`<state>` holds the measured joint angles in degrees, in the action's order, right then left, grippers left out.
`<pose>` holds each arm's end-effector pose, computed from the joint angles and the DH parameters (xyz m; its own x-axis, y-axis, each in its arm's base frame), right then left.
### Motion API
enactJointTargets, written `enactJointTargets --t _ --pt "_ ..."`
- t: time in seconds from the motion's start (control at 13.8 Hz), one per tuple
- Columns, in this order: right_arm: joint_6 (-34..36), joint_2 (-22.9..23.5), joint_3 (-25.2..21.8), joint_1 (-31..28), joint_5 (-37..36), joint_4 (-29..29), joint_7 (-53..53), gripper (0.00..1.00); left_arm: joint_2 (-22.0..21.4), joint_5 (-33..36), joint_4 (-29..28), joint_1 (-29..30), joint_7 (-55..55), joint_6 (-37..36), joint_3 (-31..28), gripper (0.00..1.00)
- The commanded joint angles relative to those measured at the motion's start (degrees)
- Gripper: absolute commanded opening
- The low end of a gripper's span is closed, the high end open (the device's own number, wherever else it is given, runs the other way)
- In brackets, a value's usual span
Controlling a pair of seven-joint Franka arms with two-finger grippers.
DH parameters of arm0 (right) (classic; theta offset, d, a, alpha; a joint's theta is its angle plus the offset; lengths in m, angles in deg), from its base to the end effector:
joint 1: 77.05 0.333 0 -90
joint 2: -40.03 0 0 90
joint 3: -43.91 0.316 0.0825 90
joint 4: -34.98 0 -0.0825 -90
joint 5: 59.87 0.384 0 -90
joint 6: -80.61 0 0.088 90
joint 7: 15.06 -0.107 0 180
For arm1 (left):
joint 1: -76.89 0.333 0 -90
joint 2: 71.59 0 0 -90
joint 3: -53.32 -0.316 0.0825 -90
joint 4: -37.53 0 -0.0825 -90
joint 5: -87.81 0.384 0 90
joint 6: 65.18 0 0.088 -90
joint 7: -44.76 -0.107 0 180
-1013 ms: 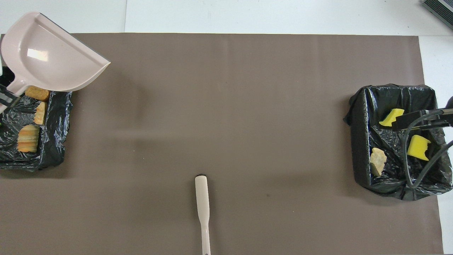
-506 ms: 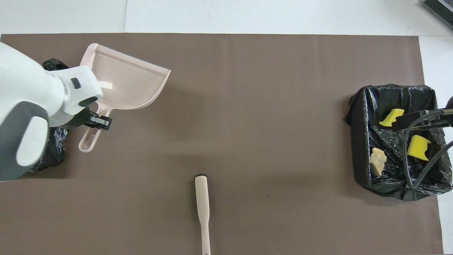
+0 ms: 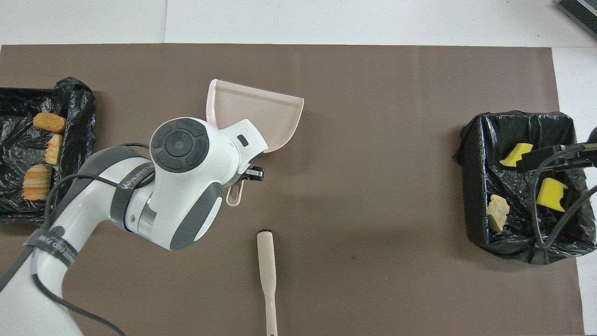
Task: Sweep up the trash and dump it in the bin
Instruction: 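Carry the dustpan to the mat center with the left gripper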
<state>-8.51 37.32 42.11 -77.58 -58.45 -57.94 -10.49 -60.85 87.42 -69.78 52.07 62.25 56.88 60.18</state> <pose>0.5374 -0.0196 0.6250 0.9991 0.0395 -0.0169 0.0390 -0.9989 -0.0277 0.5230 -0.3193 0.4205 0.9696 -0.2372 0.0593 -0.2402 -0.9695 0.0483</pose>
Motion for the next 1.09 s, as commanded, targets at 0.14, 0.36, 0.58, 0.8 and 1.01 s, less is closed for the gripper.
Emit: enactJointTargets --t 0.14,0.36,0.58,0.8,1.01 --pt "-0.26 -0.81 0.21 -0.26 0.34 -0.86 -0.79 1.00 3.32 -2.08 -0.26 -2.77 -0.53 5.55 -1.06 0.00" --pt "-0.17 -0.81 0.21 -0.35 0.34 -0.86 -0.79 1.00 2.88 -2.25 -2.20 -3.21 -0.98 5.73 -0.88 0.00" --pt "-0.26 -0.81 0.21 -0.35 0.34 -0.86 -0.79 1.00 3.41 -5.50 -4.12 -3.65 1.85 7.48 -0.88 0.00" --pt "-0.08 -0.81 0.21 -0.35 0.34 -0.86 -0.79 1.00 3.93 -5.59 -4.83 -3.83 2.28 8.71 -0.88 0.00" --pt "0.00 -0.81 0.21 -0.35 0.34 -0.86 -0.79 1.00 5.07 -5.77 -4.84 -4.62 2.46 10.03 -0.89 0.00"
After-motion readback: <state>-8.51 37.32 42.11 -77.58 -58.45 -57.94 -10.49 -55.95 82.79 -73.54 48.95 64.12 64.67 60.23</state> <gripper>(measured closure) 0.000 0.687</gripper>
